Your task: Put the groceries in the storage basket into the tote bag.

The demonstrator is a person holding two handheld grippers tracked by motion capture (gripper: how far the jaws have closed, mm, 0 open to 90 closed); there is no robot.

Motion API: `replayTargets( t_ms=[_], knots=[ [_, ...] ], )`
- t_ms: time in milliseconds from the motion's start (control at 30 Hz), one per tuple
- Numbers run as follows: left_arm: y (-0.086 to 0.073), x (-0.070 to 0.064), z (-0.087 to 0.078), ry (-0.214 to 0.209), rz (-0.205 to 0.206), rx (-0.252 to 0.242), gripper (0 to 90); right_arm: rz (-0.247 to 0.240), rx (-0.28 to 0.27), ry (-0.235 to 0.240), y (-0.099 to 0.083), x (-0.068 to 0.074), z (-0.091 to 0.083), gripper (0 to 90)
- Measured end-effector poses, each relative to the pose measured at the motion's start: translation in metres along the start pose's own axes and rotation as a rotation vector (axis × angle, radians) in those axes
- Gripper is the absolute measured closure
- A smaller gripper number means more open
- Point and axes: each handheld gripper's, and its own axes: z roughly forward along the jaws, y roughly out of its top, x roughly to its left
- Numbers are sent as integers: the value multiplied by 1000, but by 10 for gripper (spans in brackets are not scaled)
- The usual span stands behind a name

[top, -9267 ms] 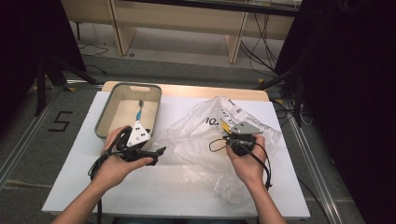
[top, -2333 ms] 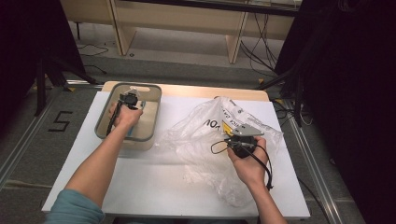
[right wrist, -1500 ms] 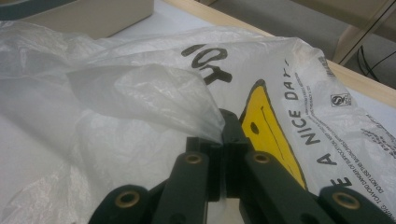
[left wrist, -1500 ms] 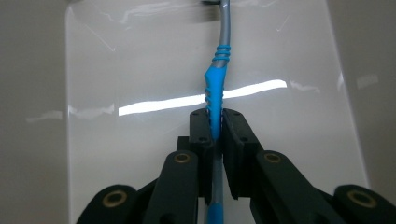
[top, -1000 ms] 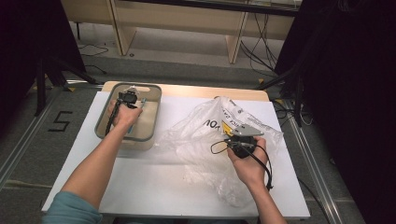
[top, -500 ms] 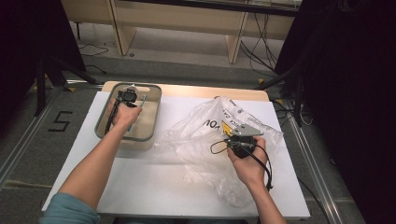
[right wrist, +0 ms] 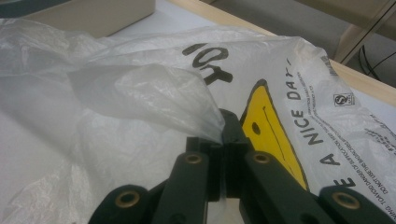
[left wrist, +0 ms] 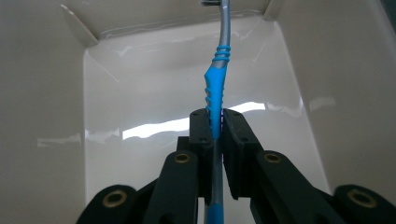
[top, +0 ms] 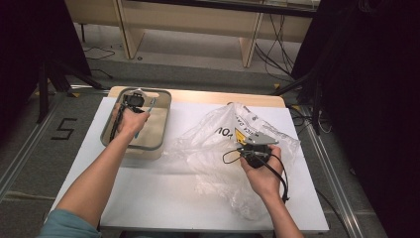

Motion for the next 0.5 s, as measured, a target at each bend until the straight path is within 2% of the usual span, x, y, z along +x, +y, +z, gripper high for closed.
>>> replayTargets(
  t_ms=[500],
  knots=[
    [1,3,-13,-22,-5,-39,823,1,0,0,0,0,1,900]
  ],
)
